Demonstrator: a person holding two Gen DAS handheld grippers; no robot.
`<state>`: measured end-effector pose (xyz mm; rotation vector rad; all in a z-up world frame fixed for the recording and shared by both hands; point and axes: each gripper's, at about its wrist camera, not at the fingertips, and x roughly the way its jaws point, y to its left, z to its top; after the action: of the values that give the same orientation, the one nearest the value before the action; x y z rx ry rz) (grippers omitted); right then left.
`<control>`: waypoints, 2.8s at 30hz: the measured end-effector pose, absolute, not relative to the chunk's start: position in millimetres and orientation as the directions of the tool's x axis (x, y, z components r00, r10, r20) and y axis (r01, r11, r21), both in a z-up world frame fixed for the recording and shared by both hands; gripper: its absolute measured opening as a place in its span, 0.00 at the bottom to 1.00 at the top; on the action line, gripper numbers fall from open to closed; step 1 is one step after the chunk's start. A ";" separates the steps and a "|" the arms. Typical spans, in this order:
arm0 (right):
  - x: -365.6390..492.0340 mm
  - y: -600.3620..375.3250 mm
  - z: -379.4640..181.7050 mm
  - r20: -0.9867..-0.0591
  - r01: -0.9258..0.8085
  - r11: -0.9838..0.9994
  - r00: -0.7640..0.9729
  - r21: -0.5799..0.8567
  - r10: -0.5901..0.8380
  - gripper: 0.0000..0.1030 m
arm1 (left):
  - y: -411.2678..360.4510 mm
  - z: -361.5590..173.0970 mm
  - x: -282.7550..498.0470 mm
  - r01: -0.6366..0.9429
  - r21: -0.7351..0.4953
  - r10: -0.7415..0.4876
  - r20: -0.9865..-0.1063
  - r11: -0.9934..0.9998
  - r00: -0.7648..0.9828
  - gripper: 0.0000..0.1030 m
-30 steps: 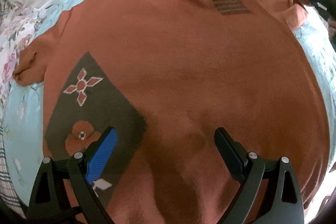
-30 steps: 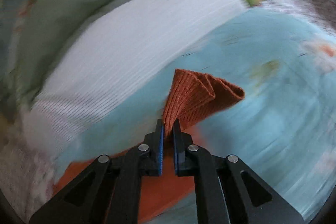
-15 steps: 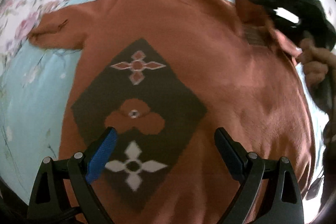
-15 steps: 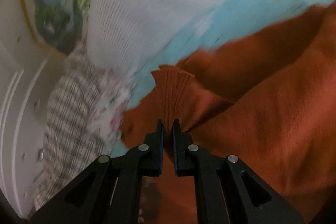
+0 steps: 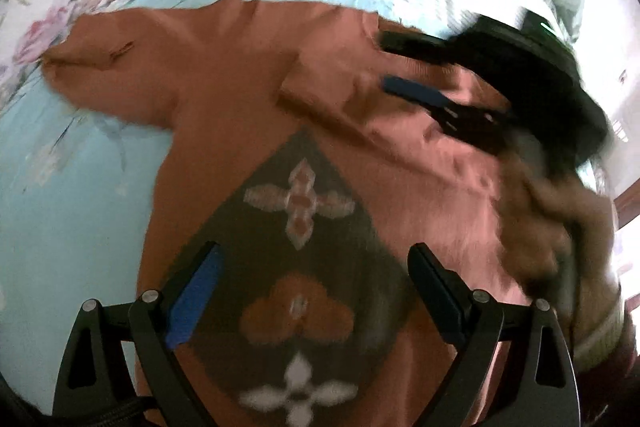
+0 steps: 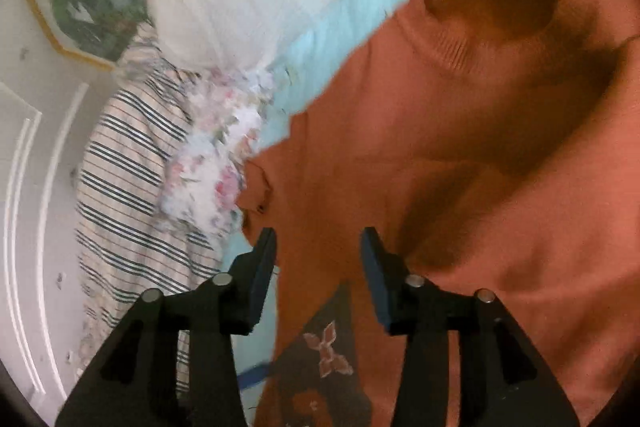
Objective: Fold small clothes
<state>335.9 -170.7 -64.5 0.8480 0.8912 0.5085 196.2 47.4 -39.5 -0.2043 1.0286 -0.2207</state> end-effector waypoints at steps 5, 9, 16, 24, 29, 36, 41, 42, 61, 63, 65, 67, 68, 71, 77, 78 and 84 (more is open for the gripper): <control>277.9 -222.3 -29.8 -0.427 -0.048 0.602 0.660 0.797 0.619 0.44 | 35.7 -49.2 267.5 0.096 -0.335 -0.338 -0.808 0.937 0.483 0.90; 217.8 -262.2 -11.7 -0.429 0.000 0.643 0.746 0.766 0.510 0.44 | 38.2 -75.3 318.2 0.059 -0.325 -0.313 -0.825 0.944 0.471 0.77; 164.1 -321.4 -10.0 -0.474 0.140 0.689 0.820 0.711 0.321 0.44 | 50.6 -67.2 342.8 0.076 -0.374 -0.357 -0.776 0.924 0.520 0.04; 183.1 -377.3 -21.2 -0.608 0.299 0.771 0.781 0.562 0.140 0.44 | 96.7 -70.3 316.1 -0.021 -0.310 -0.238 -0.772 0.951 0.589 0.05; 236.5 -375.8 -42.4 -0.706 0.296 0.823 0.689 0.484 0.167 0.44 | 92.4 -63.3 312.4 -0.005 -0.286 -0.222 -0.756 0.958 0.616 0.05; 266.2 -373.3 -57.7 -0.773 0.275 0.883 0.618 0.381 0.141 0.10 | 81.9 -53.5 310.5 0.026 -0.278 -0.233 -0.745 0.960 0.625 0.05; 249.5 -407.7 -52.5 -0.743 0.318 0.844 0.656 0.431 0.133 0.10 | 57.4 -51.2 313.4 0.079 -0.271 -0.259 -0.734 0.959 0.628 0.05; 250.6 -408.5 -58.5 -0.753 0.325 0.842 0.644 0.431 0.136 0.10 | 54.5 -55.6 314.9 0.073 -0.262 -0.249 -0.740 0.962 0.625 0.05; 198.7 -352.5 -29.5 -0.720 0.332 0.845 0.689 0.420 0.088 0.36 | 148.1 -38.8 278.4 -0.112 -0.202 -0.073 -0.729 0.973 0.680 0.16; 189.0 -338.1 -20.0 -0.696 0.277 0.853 0.706 0.443 0.132 0.41 | 171.3 -32.7 278.2 -0.151 -0.212 -0.052 -0.725 0.965 0.687 0.30; 183.1 -321.8 -15.7 -0.685 0.232 0.861 0.708 0.453 0.170 0.41 | 190.2 -27.9 281.6 -0.201 -0.201 -0.008 -0.725 0.959 0.689 0.50; 181.3 -301.2 -22.4 -0.679 0.189 0.856 0.698 0.480 0.226 0.41 | 205.0 -24.9 289.1 -0.247 -0.189 0.032 -0.731 0.950 0.682 0.63; 178.5 -296.0 -24.2 -0.680 0.180 0.853 0.691 0.490 0.245 0.41 | 211.3 -23.6 295.2 -0.266 -0.182 0.050 -0.733 0.947 0.678 0.69; 184.1 -281.2 -34.6 -0.689 0.163 0.847 0.668 0.506 0.283 0.41 | 220.7 -25.2 319.0 -0.301 -0.139 0.098 -0.750 0.944 0.654 0.79; 191.6 -263.8 -45.0 -0.700 0.149 0.834 0.631 0.531 0.333 0.41 | 222.8 -54.3 379.3 -0.286 0.046 0.201 -0.816 0.957 0.542 0.74; 191.8 -261.8 -45.3 -0.703 0.146 0.835 0.626 0.530 0.337 0.41 | 224.9 -59.6 384.0 -0.284 0.067 0.215 -0.819 0.957 0.532 0.69; 189.5 -252.5 -42.3 -0.697 0.132 0.837 0.629 0.532 0.344 0.41 | 236.2 -46.3 375.2 -0.248 -0.038 0.119 -0.800 0.968 0.588 0.01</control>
<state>189.5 -252.5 -42.3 0.5860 0.8954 0.1296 375.2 236.2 -46.3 -0.1517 0.9188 0.2150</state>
